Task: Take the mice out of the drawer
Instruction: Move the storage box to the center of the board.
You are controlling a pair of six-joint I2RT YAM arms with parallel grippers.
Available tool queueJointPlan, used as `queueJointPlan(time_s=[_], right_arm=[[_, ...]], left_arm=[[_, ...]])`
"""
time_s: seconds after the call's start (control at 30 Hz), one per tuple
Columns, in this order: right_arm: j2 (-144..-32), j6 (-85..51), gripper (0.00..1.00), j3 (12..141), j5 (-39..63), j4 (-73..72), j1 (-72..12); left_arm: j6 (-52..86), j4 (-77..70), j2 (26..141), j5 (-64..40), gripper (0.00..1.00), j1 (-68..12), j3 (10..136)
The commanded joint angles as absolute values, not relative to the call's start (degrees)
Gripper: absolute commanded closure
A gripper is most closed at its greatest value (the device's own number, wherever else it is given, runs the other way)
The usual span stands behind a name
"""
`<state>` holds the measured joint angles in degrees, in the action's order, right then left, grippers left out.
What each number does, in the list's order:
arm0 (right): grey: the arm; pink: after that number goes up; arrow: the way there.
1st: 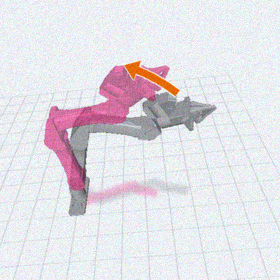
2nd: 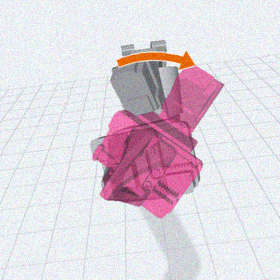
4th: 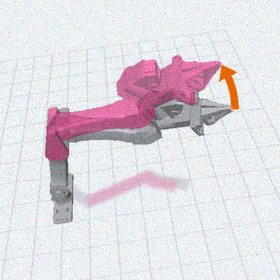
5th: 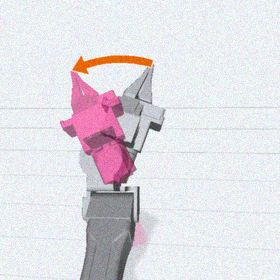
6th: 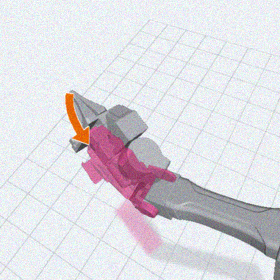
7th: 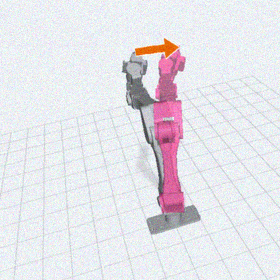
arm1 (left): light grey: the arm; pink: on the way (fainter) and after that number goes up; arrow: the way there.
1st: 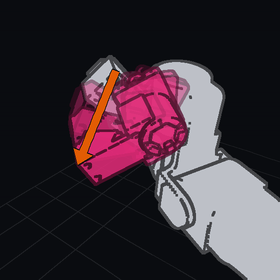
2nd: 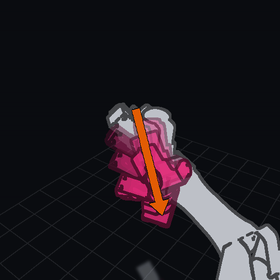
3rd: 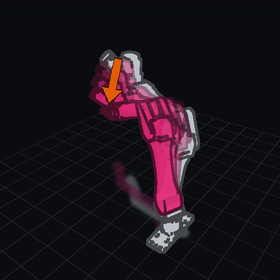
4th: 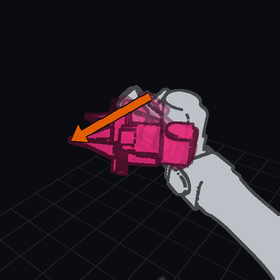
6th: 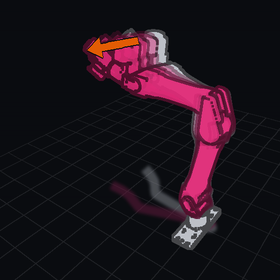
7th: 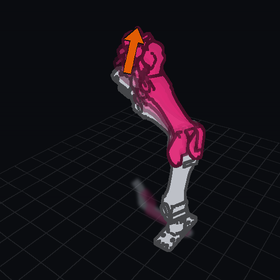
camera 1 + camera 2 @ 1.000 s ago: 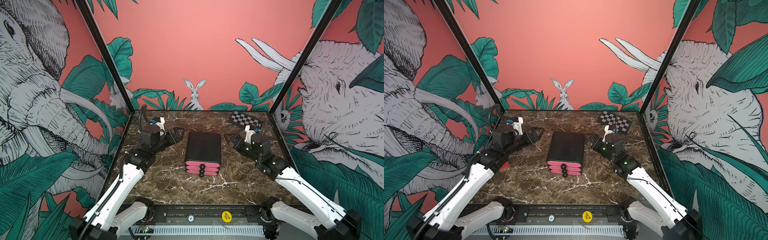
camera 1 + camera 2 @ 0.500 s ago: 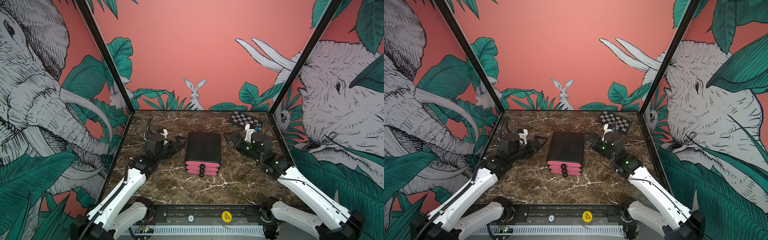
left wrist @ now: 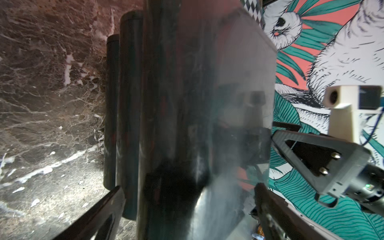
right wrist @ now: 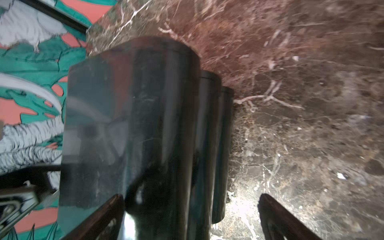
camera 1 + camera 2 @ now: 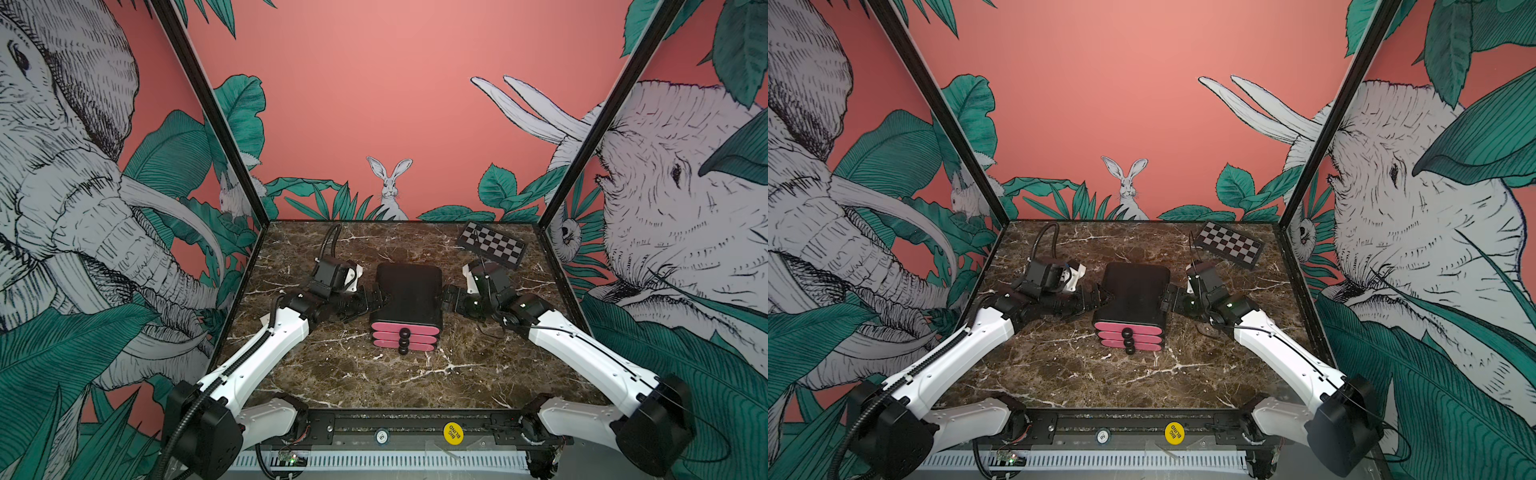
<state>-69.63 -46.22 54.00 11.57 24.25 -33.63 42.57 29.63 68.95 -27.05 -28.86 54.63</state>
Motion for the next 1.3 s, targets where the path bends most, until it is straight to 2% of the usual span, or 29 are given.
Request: queueJointPlan(time_s=[0.0, 0.23, 0.5, 0.73, 1.0, 1.27], right_arm=[[-72.1, -44.4, 0.01, 55.4, 15.3, 20.0, -34.1], [-77.9, -46.5, 0.04, 57.9, 18.5, 14.4, -35.4], [-82.0, -49.1, 0.05, 62.2, 17.0, 9.2, -35.9], [-90.9, -52.3, 0.04, 70.4, 12.8, 2.2, -35.9], [-106.6, -54.2, 0.02, 86.6, 7.7, 3.9, -34.5], [-115.0, -55.6, 0.04, 95.0, 13.4, -0.2, -30.7]], left_arm=[[38.9, 29.6, 71.5, -28.8, 0.01, -29.5, 56.6], [34.8, 28.0, 79.9, -33.3, 0.01, -29.5, 64.1], [34.5, 22.5, 89.4, -40.5, 0.04, -29.5, 72.9], [30.4, 23.9, 103.5, -44.5, 0.03, -29.2, 91.4], [27.2, 28.9, 122.8, -46.1, 0.03, -23.8, 113.3], [27.1, 26.0, 126.2, -45.8, 0.02, -20.8, 116.5]])
